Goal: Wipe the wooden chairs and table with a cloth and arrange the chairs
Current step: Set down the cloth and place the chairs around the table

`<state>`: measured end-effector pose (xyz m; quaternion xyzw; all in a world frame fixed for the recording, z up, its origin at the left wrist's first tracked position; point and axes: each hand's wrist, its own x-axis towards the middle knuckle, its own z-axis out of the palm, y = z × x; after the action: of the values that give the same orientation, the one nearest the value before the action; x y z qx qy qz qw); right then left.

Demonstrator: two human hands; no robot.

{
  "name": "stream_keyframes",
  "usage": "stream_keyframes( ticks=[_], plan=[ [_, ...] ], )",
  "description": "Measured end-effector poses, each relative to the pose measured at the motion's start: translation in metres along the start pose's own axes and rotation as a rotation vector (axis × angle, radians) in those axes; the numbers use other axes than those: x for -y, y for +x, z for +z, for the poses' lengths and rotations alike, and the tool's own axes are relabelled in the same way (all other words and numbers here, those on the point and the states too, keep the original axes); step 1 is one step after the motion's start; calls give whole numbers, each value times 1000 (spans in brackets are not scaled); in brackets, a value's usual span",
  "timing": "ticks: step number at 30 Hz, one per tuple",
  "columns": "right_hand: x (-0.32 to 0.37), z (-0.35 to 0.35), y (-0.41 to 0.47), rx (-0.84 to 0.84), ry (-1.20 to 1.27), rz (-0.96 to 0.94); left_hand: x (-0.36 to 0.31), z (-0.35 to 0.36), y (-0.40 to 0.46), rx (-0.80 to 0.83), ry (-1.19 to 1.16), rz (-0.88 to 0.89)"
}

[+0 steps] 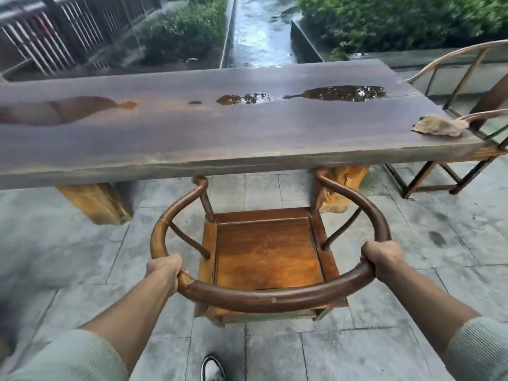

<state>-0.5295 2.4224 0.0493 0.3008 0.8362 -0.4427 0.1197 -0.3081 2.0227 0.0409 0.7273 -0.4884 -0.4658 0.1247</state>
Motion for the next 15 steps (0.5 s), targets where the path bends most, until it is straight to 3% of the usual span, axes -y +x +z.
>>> stream_keyframes(
  ticks=[15],
  plan=[
    [-5, 1, 21, 83, 39, 43, -10, 4, -13, -7, 74, 11]
  ],
)
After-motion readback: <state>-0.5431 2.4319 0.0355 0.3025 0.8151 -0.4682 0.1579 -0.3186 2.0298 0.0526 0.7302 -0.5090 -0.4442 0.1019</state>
